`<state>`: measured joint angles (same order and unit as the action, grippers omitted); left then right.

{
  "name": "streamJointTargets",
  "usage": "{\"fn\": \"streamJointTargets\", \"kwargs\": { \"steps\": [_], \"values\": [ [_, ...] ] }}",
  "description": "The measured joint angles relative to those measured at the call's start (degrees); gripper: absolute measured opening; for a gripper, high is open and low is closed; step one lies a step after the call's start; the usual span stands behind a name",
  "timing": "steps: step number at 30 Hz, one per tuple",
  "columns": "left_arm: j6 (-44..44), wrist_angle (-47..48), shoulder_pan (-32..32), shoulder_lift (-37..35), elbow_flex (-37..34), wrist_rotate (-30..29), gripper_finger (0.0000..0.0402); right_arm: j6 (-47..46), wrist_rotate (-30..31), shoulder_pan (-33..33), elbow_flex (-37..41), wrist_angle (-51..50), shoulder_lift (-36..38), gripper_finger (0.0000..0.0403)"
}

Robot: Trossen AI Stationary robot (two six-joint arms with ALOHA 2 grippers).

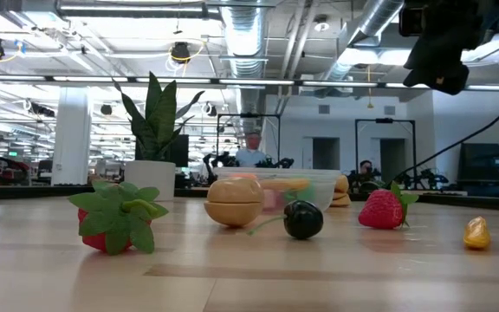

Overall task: Pick and placing Produce into tupperware
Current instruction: Put the pink apricot into the transparent bin

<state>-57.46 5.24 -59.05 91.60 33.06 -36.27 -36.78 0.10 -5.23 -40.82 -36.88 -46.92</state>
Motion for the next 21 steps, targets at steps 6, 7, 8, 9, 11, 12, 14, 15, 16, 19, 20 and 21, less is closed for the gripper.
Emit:
{"fn": "streamJointTargets", "kwargs": {
  "steps": [6, 7, 8, 9, 11, 12, 14, 15, 16, 19, 20, 21],
  "values": [
    [-0.97, -0.03, 0.43, 1.21, 0.00, -0.67, 0.0138, -0.32, 0.00, 0.00, 0.00, 0.02, 0.00, 0.0129],
    [-0.98, -0.03, 0.66, 1.21, 0.00, -1.09, 0.0138, -0.37, -0.02, 0.00, 0.00, 0.02, 0.00, 0.0129],
    [-0.98, -0.03, 1.01, 1.21, 0.00, -1.67, 0.0138, -0.70, 0.00, 0.00, 0.00, 0.04, -0.01, 0.0129],
    [-0.99, -0.03, 1.42, 1.21, 0.00, -2.19, 0.0138, -0.75, -0.01, 0.00, 0.00, 0.04, 0.00, 0.0129],
    [-0.61, -0.25, 2.21, 1.21, 0.00, -3.25, 0.0138, -0.98, -0.02, 0.00, 0.00, 0.07, 0.00, 0.0129],
    [0.04, -0.60, 2.80, 1.21, 0.00, -3.23, 0.0138, -1.24, 0.00, 0.00, 0.00, 0.08, 0.00, 0.0129],
    [1.96, -1.27, 3.78, 1.21, 0.00, -2.37, 0.0138, -1.81, -0.02, 0.00, -0.01, 0.09, 0.00, 0.0129],
    [3.18, -1.68, 4.24, 1.21, 0.00, -1.63, 0.0138, -1.81, -0.02, 0.00, 0.00, 0.11, 0.00, 0.0129],
    [4.28, -2.15, 4.62, 1.21, 0.00, -1.22, 0.0138, -1.82, -0.02, 0.00, 0.00, 0.20, 0.00, 0.0129],
    [6.60, -2.58, 5.78, 1.23, 0.00, -0.84, 0.0138, -1.81, -0.02, 0.00, 0.00, 0.60, 0.00, 0.0129],
    [7.17, -2.78, 6.17, 1.23, 0.00, -0.57, 0.0138, -1.81, -0.02, 0.00, 0.00, 0.79, 0.00, 0.0129],
    [7.50, -2.94, 6.61, 1.23, 0.00, -0.35, 0.0138, -1.81, -0.02, 0.00, 0.00, 1.00, 0.00, 0.0129]
  ]
}}
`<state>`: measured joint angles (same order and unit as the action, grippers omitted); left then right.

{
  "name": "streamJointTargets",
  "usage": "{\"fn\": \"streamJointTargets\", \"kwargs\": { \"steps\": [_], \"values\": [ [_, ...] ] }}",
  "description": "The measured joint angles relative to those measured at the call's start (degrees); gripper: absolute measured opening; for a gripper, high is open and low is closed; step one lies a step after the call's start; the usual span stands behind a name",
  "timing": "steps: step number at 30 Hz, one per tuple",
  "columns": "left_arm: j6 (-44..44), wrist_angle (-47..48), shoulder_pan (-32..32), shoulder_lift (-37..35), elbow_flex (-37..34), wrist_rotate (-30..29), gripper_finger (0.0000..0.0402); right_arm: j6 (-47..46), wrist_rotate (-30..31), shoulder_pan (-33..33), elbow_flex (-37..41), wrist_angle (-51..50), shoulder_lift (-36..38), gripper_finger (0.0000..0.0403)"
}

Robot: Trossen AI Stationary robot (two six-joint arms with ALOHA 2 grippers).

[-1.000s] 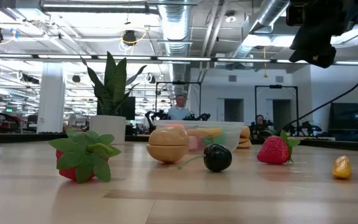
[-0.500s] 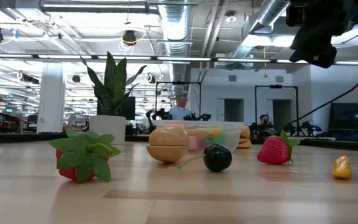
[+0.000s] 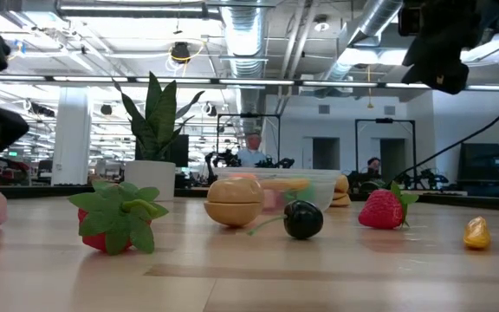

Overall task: Pick and placing Produce into tupperware
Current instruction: Put the pink apricot into the transparent bin

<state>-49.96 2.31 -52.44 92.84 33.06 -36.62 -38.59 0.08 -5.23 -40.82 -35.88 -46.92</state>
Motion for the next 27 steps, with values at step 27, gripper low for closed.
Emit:
{"fn": "streamJointTargets", "kwargs": {
  "steps": [27],
  "values": [
    [2.95, -0.89, 5.56, 0.04, 0.00, 1.53, 0.0137, 2.05, 0.00, 0.00, 0.00, 0.35, -0.01, 0.0129]
  ]
}}
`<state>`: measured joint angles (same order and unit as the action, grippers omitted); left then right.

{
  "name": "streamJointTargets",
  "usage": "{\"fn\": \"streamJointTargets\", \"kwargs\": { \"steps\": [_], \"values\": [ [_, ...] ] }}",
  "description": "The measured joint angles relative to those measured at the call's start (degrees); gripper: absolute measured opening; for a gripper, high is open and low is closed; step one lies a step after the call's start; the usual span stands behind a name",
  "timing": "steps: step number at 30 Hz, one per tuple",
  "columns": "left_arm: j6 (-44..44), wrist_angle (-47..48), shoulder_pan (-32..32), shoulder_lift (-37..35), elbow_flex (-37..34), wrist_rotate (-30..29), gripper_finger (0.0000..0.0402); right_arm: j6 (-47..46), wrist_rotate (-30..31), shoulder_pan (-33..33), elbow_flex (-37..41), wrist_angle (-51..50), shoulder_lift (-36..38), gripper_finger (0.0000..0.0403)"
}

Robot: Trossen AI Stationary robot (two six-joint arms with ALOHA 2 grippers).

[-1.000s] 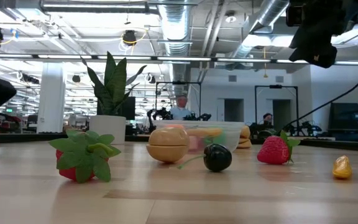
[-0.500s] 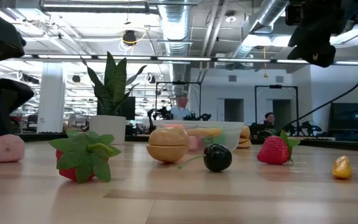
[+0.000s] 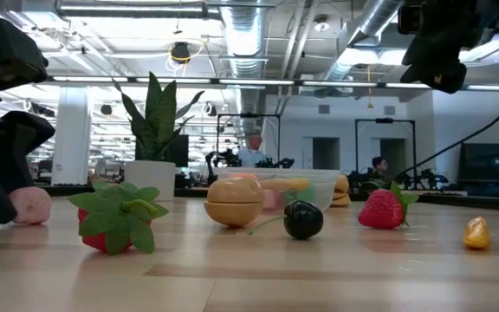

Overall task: Pick and placing Produce into tupperware
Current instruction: Put the pink apricot into the transparent bin

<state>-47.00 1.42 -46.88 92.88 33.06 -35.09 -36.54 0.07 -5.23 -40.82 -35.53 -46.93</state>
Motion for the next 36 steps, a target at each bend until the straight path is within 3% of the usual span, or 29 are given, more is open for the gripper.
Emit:
{"fn": "streamJointTargets", "kwargs": {
  "steps": [14, 26, 36],
  "values": [
    [-0.06, -1.41, 2.84, 0.02, 0.00, -1.82, 0.0084, 1.60, -0.02, 0.00, 0.00, -0.02, 0.01, 0.0129],
    [-2.03, -1.42, 3.93, 0.02, 0.00, -6.24, 0.0089, 2.70, -0.02, -1.92, 0.00, -0.04, 0.01, 0.0129],
    [0.33, -3.81, 10.51, -2.67, 0.02, -10.59, 0.0089, 3.54, -0.04, -5.92, 0.00, -0.07, 0.01, 0.0129]
  ]
}}
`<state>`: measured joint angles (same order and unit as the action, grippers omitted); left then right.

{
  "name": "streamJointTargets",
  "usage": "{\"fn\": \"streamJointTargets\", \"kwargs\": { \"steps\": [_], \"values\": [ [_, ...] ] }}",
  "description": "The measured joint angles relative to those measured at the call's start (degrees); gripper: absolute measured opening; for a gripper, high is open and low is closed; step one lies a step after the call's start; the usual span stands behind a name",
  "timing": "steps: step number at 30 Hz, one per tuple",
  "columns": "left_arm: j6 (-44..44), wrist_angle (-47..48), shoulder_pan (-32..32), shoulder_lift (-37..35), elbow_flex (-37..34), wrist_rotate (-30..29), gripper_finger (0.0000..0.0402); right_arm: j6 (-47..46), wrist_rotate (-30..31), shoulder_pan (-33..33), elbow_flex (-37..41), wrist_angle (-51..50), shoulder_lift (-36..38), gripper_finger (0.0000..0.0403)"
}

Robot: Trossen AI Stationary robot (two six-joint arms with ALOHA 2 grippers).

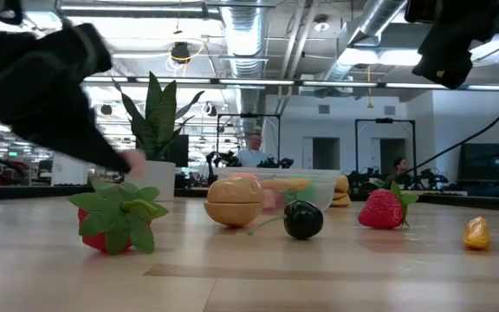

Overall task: Pick and placing Produce into tupperware
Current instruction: Put the pink apricot into the transparent bin

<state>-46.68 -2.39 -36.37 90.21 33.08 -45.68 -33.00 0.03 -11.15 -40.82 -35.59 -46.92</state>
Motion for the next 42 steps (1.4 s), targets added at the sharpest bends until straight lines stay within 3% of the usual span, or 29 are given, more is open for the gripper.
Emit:
{"fn": "streamJointTargets", "kwargs": {
  "steps": [11, 17, 27, 42],
  "values": [
    [13.31, -9.87, 8.79, -9.81, 0.07, -4.65, 0.0089, 3.15, 1.67, -3.30, 0.00, 0.55, -0.02, 0.0129],
    [23.20, -16.40, 13.32, -14.53, 0.11, -3.92, 0.0089, 3.61, 3.11, -3.54, 0.00, 2.41, -0.02, 0.0129],
    [31.88, -18.06, 20.27, -17.06, 4.00, 4.27, 0.0089, 6.63, 6.29, -3.50, 0.00, 6.95, -0.02, 0.0129],
    [31.26, -14.47, 29.78, -16.98, 5.35, 16.03, 0.0089, 7.80, 7.78, -3.50, 0.00, 10.90, -0.80, 0.0129]
  ]
}}
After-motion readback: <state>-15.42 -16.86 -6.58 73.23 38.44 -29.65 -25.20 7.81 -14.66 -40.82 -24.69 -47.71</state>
